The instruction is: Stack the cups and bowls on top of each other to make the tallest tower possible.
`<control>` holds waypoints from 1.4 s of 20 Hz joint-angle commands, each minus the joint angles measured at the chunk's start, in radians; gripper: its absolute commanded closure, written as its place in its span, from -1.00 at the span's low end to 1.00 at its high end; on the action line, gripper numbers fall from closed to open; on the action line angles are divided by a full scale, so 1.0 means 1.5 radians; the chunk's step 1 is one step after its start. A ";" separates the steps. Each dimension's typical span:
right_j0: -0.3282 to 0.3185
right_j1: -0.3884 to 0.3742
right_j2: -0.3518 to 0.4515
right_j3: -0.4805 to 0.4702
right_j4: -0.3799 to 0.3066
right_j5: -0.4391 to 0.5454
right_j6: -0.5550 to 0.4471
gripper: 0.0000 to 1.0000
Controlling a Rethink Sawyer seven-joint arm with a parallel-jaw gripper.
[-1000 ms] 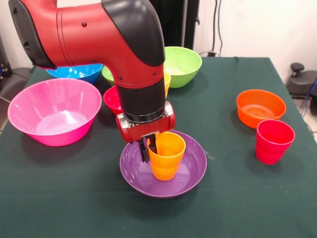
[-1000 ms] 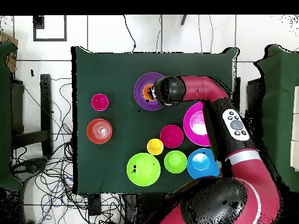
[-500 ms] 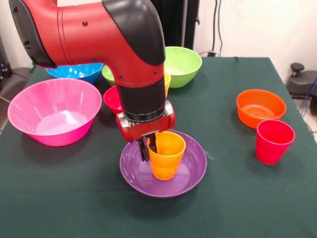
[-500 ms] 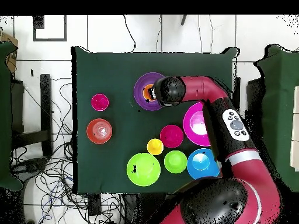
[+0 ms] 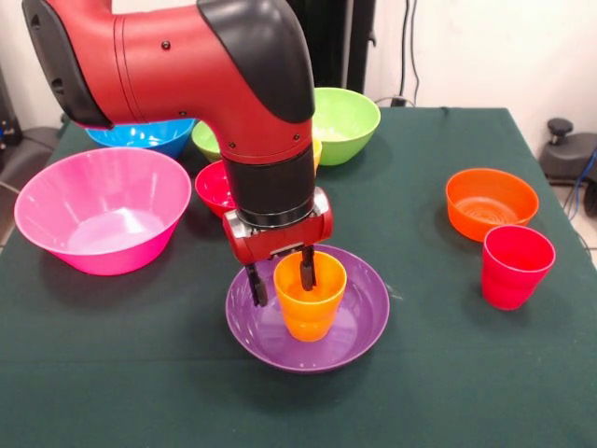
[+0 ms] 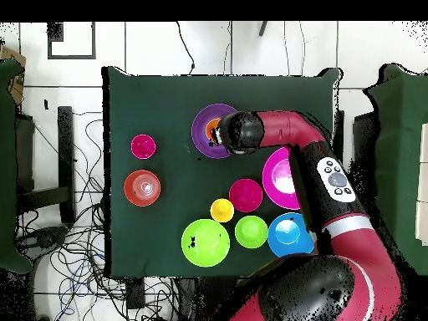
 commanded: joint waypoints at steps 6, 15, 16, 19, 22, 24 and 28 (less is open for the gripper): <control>0.013 -0.037 -0.028 0.066 -0.040 0.074 -0.124 -1.00; 0.015 -0.226 -0.013 0.179 0.028 0.189 -0.095 -1.00; 0.015 -0.242 -0.012 0.189 0.036 0.202 -0.089 -1.00; 0.018 -0.282 -0.008 0.216 0.061 0.232 -0.066 -1.00; 0.028 -0.306 -0.007 0.227 0.077 0.249 -0.040 -1.00; 0.032 -0.302 -0.007 0.224 0.076 0.245 -0.031 -1.00; 0.040 -0.273 -0.003 0.249 0.087 0.198 0.004 -1.00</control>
